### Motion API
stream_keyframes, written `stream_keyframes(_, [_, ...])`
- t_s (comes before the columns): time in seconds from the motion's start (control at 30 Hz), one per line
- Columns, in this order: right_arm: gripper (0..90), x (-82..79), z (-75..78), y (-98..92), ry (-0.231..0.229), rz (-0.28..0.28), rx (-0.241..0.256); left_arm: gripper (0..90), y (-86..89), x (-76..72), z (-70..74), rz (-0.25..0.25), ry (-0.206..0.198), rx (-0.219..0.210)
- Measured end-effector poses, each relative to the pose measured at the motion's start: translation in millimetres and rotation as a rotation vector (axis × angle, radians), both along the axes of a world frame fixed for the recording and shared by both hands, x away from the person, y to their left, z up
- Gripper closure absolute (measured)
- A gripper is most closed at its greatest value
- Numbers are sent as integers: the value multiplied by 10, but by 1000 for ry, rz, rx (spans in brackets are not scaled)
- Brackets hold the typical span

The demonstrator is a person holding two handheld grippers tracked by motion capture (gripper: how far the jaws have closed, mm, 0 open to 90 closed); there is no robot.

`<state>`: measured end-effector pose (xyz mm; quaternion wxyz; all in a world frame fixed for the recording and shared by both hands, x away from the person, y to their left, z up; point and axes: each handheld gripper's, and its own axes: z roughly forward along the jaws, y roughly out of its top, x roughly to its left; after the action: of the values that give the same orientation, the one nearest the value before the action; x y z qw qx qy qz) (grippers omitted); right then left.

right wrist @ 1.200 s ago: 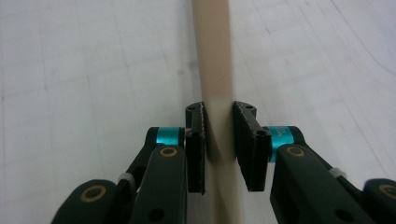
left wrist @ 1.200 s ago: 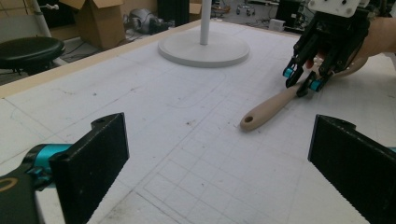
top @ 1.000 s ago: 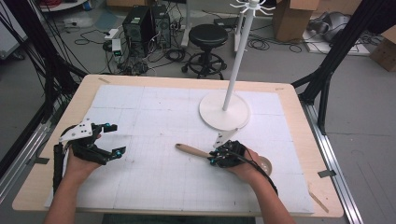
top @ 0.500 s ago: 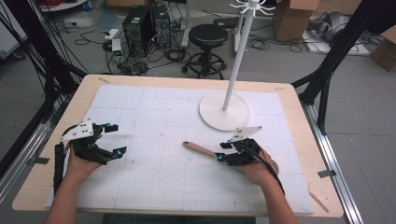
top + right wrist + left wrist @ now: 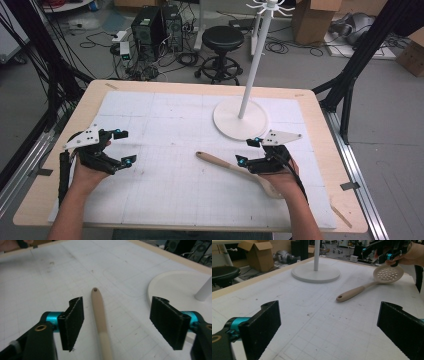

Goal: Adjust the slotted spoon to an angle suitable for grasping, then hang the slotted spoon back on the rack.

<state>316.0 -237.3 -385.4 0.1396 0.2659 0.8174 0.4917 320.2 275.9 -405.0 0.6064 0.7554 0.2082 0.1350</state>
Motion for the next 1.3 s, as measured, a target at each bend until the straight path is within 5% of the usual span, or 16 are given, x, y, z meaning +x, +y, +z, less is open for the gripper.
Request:
stream_keyframes(0.27, [196,-59,70,-100,-39,-29,64,56,-55,-15,43,-20,-7,7])
stream_keyframes(0.77, [169,-58,36,-26,-23,-15,14,56,-84,-3,32,-28,-3,18])
stream_keyframes(1.1, [169,-12,-123,214,13,-1,-125,56,-122,-53,51,-33,-1,48])
stream_keyframes(1.3, [177,41,-281,406,51,17,-253,56,-118,-46,45,-33,2,48])
